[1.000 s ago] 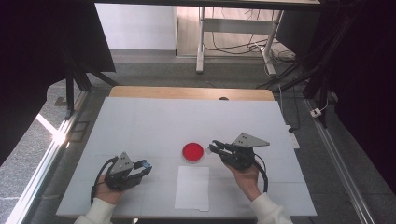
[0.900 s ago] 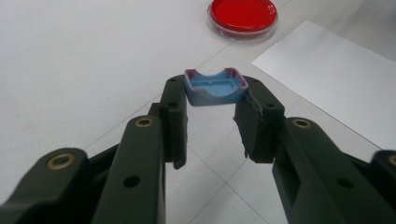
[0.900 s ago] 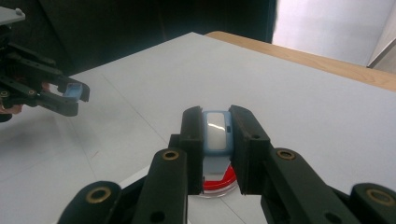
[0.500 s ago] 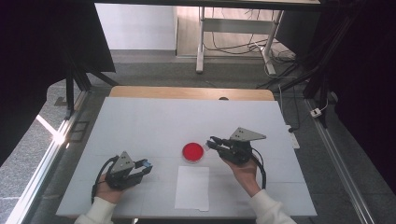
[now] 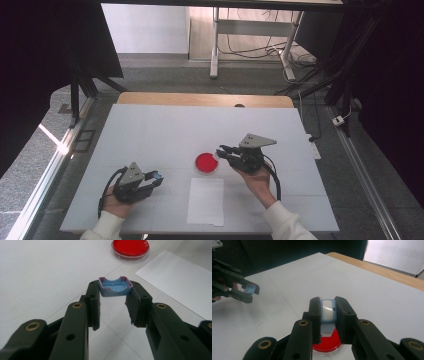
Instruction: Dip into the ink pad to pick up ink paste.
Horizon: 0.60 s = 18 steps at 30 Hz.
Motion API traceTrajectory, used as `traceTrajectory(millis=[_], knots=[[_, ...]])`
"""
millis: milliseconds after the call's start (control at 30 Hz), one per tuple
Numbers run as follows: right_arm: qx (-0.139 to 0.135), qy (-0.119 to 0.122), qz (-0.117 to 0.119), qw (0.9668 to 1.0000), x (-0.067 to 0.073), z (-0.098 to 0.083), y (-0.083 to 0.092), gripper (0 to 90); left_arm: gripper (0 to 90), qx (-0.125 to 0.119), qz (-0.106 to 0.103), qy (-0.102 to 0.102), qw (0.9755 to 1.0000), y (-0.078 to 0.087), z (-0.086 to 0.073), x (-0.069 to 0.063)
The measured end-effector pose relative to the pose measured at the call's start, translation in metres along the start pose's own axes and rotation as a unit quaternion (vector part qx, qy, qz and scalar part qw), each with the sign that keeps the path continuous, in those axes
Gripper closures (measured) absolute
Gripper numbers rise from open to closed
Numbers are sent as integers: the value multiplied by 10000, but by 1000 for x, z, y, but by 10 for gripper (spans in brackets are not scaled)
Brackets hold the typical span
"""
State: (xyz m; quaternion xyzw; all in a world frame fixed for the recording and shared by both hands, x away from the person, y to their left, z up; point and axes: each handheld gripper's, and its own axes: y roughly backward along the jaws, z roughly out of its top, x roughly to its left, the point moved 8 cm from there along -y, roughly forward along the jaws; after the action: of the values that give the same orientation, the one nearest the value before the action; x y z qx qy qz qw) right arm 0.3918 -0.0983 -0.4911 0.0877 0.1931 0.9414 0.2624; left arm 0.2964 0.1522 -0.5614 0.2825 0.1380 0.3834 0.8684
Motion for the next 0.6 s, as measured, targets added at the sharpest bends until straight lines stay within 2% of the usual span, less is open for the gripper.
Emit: traceTrajectory(millis=[333,600], knots=[[48,43,59,10000,-3,6,-14,751,646,20,-27,-30,10000,-1,0,-1],[228,157,96,9996,-2,7,-26,750,646,27,-32,-22,10000,-2,-1,-1]])
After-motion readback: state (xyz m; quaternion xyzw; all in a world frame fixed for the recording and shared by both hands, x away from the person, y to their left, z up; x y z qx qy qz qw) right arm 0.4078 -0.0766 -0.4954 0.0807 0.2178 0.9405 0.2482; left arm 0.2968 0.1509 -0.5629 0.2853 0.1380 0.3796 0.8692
